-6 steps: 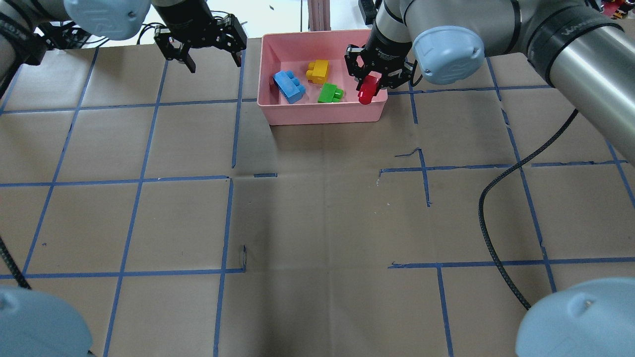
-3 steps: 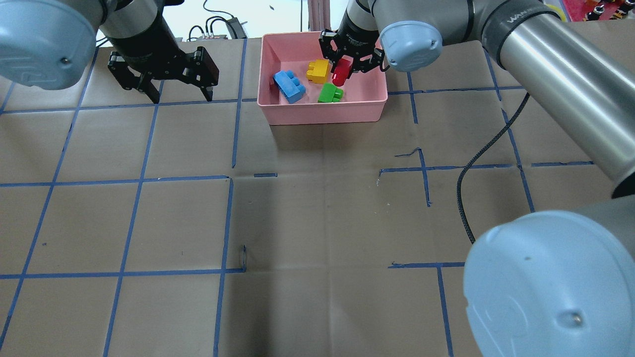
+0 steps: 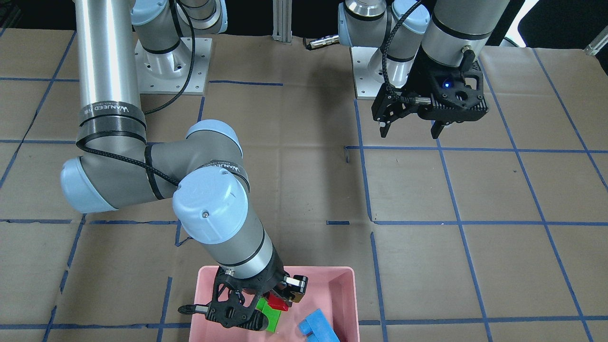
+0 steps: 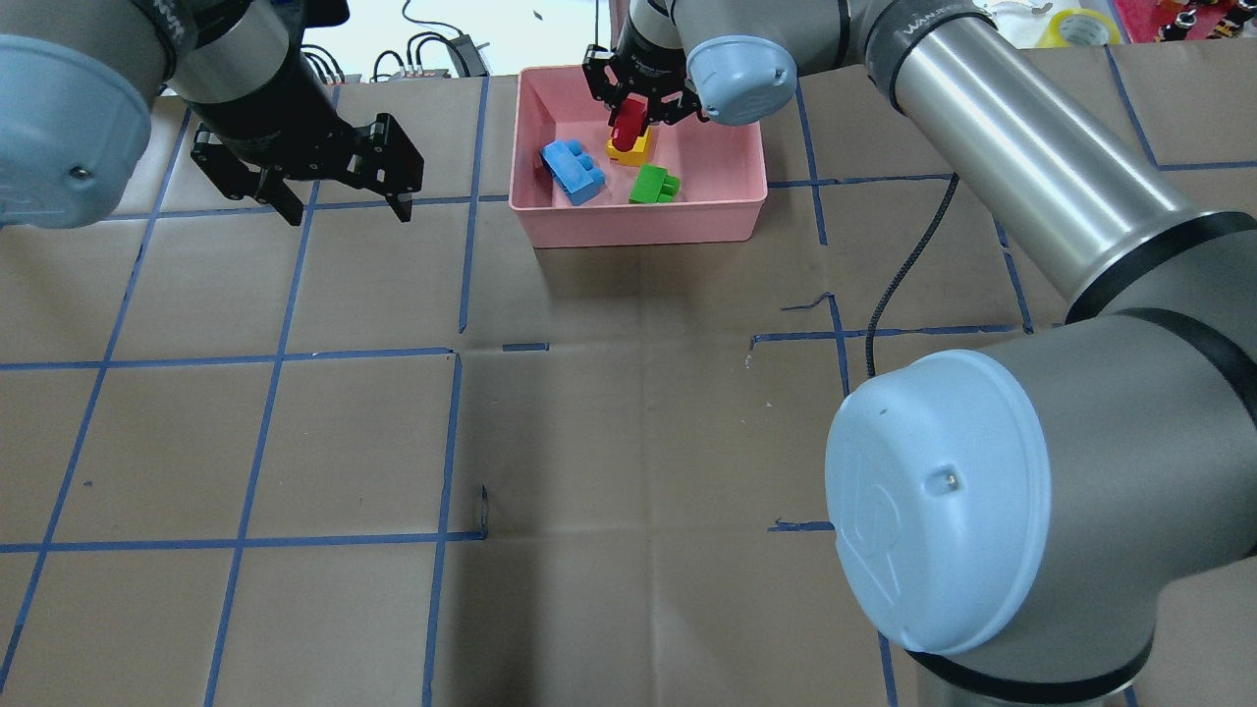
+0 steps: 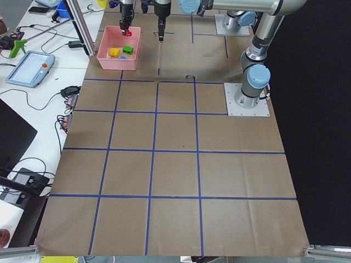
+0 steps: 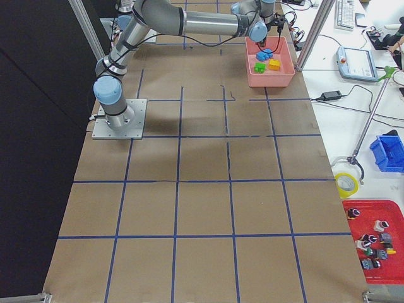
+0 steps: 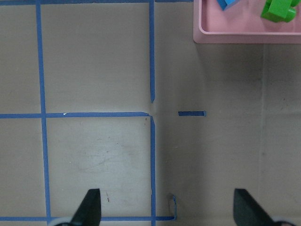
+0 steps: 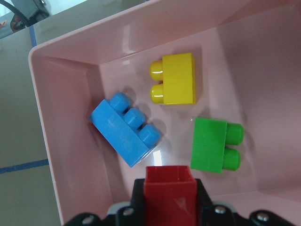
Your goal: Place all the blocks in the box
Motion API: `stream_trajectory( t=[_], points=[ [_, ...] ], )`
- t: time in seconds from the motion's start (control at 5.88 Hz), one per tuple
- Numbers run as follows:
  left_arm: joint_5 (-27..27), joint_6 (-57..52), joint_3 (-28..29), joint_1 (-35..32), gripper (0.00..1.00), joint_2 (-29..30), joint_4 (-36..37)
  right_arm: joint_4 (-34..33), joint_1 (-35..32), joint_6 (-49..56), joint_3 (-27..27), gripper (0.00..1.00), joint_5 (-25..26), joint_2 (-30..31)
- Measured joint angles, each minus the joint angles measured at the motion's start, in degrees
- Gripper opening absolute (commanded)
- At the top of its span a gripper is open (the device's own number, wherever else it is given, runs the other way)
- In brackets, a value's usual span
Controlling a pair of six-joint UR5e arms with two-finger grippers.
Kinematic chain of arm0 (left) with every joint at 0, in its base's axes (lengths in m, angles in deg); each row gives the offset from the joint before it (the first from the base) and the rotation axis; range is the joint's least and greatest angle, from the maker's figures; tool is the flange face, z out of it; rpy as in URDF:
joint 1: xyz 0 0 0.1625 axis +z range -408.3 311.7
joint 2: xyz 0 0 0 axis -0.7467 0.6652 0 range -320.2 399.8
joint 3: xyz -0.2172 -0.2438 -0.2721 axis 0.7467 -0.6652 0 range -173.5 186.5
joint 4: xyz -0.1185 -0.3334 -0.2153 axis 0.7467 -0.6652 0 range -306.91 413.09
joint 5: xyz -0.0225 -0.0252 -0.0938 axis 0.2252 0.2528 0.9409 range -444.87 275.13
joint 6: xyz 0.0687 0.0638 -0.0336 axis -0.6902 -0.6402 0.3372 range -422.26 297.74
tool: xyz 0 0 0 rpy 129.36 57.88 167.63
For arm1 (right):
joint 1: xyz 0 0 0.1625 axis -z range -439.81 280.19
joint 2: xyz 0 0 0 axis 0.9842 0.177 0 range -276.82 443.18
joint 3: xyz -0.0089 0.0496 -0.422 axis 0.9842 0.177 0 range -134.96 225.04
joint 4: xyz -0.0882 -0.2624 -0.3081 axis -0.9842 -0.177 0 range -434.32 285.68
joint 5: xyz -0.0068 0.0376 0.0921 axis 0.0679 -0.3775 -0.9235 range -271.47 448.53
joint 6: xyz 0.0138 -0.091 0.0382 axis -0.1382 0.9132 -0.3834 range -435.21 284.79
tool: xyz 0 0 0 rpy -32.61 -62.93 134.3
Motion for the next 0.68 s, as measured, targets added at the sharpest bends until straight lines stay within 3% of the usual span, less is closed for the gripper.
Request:
stream_trajectory(
  t=[0.17, 0.68],
  points=[
    [0.01, -0.92, -0.28, 0.16, 1.0, -0.29, 0.01, -0.48, -0.06, 0.23, 0.36, 1.0, 0.08, -0.68],
    [-0.12, -2.69, -0.48, 0.56, 1.0, -0.03, 0.1, -2.05, 0.35, 1.0, 0.09, 1.0, 0.42, -1.16]
  ],
)
